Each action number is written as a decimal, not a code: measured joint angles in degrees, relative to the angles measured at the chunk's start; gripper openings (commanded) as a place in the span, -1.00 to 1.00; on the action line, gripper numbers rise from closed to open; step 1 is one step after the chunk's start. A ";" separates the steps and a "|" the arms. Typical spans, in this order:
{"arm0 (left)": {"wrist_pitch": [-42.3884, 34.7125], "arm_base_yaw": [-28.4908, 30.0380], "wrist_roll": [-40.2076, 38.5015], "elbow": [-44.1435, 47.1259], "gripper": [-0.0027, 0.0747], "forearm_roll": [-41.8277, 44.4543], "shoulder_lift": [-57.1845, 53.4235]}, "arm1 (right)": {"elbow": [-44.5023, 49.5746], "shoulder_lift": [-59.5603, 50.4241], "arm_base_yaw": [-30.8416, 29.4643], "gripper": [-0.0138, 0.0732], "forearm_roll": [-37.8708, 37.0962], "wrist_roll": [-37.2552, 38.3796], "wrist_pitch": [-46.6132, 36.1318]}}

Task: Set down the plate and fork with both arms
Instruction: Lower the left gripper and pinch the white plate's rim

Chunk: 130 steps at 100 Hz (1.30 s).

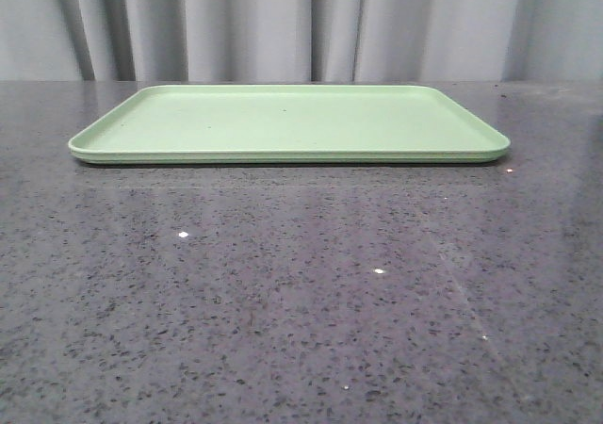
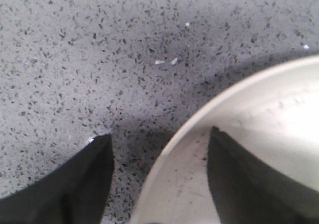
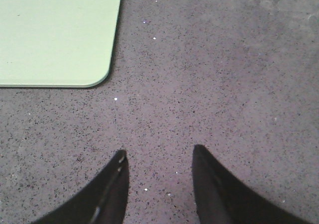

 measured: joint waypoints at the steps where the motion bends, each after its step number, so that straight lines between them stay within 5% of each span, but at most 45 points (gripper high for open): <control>1: 0.00 0.00 0.00 0.00 -0.20 -0.03 0.00 | 0.00 0.00 0.00 0.07 0.00 0.00 0.00; 30: 0.74 0.00 0.00 -0.25 -0.98 -0.27 -0.15 | 0.00 0.00 0.00 0.07 0.00 0.00 0.00; 95: 2.36 0.40 0.00 -0.12 -0.98 -6.46 -3.91 | 0.00 0.00 0.00 0.07 0.00 0.00 0.00; 130: 9.60 3.76 0.04 -3.28 -0.98 -12.50 -10.35 | 0.00 0.00 0.00 0.07 0.00 0.00 0.00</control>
